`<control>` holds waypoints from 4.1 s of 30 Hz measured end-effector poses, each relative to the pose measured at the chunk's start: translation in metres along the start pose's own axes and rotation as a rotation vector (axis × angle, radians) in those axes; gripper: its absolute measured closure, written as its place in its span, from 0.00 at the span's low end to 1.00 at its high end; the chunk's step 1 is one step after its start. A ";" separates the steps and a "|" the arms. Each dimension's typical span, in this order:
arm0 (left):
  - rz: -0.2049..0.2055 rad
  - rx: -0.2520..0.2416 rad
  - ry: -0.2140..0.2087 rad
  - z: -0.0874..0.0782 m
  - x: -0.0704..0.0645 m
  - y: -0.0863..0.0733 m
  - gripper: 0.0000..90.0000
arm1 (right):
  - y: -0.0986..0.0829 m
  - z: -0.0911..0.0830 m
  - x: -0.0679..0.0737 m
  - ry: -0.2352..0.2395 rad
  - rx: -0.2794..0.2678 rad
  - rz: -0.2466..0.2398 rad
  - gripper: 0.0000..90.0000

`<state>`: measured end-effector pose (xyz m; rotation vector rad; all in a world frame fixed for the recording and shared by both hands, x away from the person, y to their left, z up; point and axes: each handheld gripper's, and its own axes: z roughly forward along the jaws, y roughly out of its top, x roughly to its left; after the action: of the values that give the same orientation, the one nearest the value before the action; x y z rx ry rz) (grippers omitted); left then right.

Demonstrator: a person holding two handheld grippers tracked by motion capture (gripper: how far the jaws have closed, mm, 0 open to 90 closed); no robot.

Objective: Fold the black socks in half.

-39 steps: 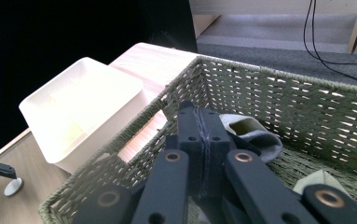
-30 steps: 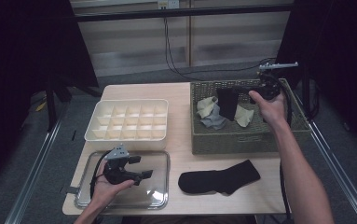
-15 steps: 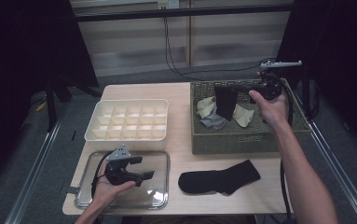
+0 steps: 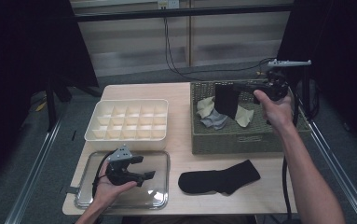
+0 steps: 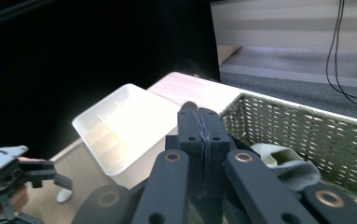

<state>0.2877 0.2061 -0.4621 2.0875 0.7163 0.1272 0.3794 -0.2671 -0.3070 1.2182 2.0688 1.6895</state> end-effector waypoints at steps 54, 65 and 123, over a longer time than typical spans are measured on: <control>0.076 -0.068 -0.030 0.016 -0.033 0.030 0.54 | -0.039 -0.039 0.121 0.187 -0.041 -0.128 1.00; 0.105 -0.044 -0.072 0.030 -0.042 0.036 0.65 | -0.089 -0.012 0.133 0.237 0.025 -0.075 1.00; 0.164 0.148 -0.208 0.115 -0.068 0.029 0.80 | -0.208 0.021 0.066 0.065 0.278 0.050 0.85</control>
<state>0.2844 0.0738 -0.4954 2.2594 0.4400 -0.0535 0.2548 -0.2068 -0.4767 1.3177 2.3950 1.5172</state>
